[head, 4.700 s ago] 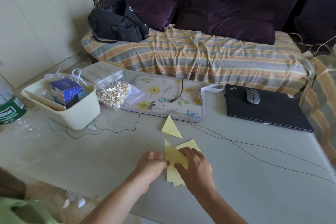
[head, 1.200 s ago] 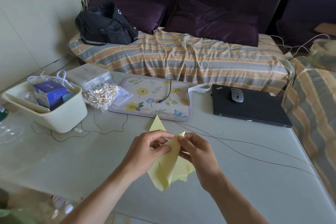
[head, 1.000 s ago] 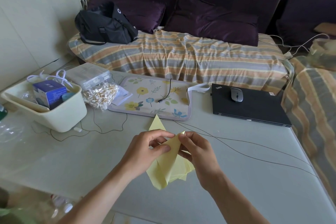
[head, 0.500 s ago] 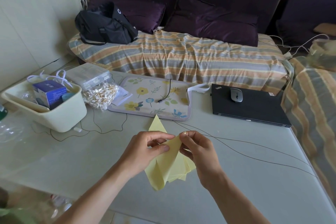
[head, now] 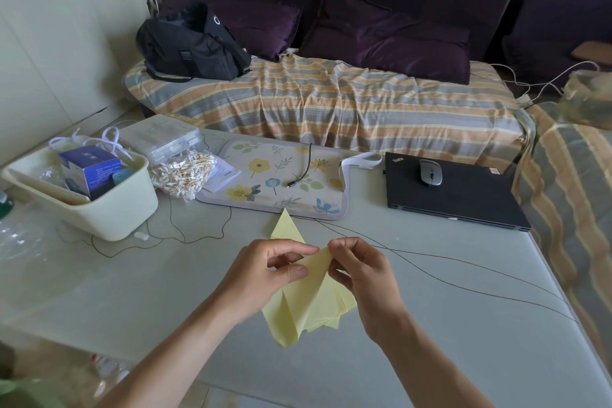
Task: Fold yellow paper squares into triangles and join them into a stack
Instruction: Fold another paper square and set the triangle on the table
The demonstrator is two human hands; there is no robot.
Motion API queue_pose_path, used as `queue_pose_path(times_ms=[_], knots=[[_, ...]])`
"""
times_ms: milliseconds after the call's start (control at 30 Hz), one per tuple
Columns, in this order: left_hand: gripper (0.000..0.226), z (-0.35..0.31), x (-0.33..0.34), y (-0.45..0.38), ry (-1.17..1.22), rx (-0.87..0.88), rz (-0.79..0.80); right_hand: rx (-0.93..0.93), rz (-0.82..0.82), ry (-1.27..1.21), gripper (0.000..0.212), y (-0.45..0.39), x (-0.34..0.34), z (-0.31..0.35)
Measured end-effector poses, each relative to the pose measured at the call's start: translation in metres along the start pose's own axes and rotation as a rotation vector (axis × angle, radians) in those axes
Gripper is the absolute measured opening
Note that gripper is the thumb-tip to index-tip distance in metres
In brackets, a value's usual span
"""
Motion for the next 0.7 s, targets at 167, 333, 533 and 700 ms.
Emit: queue_pose_path(times_ms=[167, 333, 533, 700], knots=[[0.035, -0.002, 0.000, 0.001, 0.012, -0.002, 0.014, -0.003, 0.000, -0.011, 0.012, 0.001, 0.000, 0.001], [0.037, -0.002, -0.002, 0.002, 0.030, -0.010, -0.016, 0.019, 0.090, -0.013, 0.016, 0.002, 0.007, -0.001], [0.031, -0.001, -0.004, 0.002, 0.041, -0.055, 0.001, 0.018, 0.101, -0.002, 0.017, 0.005, 0.011, 0.001], [0.024, 0.000, -0.008, 0.003, 0.035, -0.107, -0.023, 0.030, 0.054, -0.011, 0.018, 0.003, 0.007, 0.000]])
Point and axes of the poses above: each hand's wrist, its own y-axis away from the middle knuckle, its own x-axis out of the palm, z = x × y, the point moved 7 cm from there along -y, towards the middle knuckle, and after that the axes turned 2 degrees about -z, right-handed, at the moved point
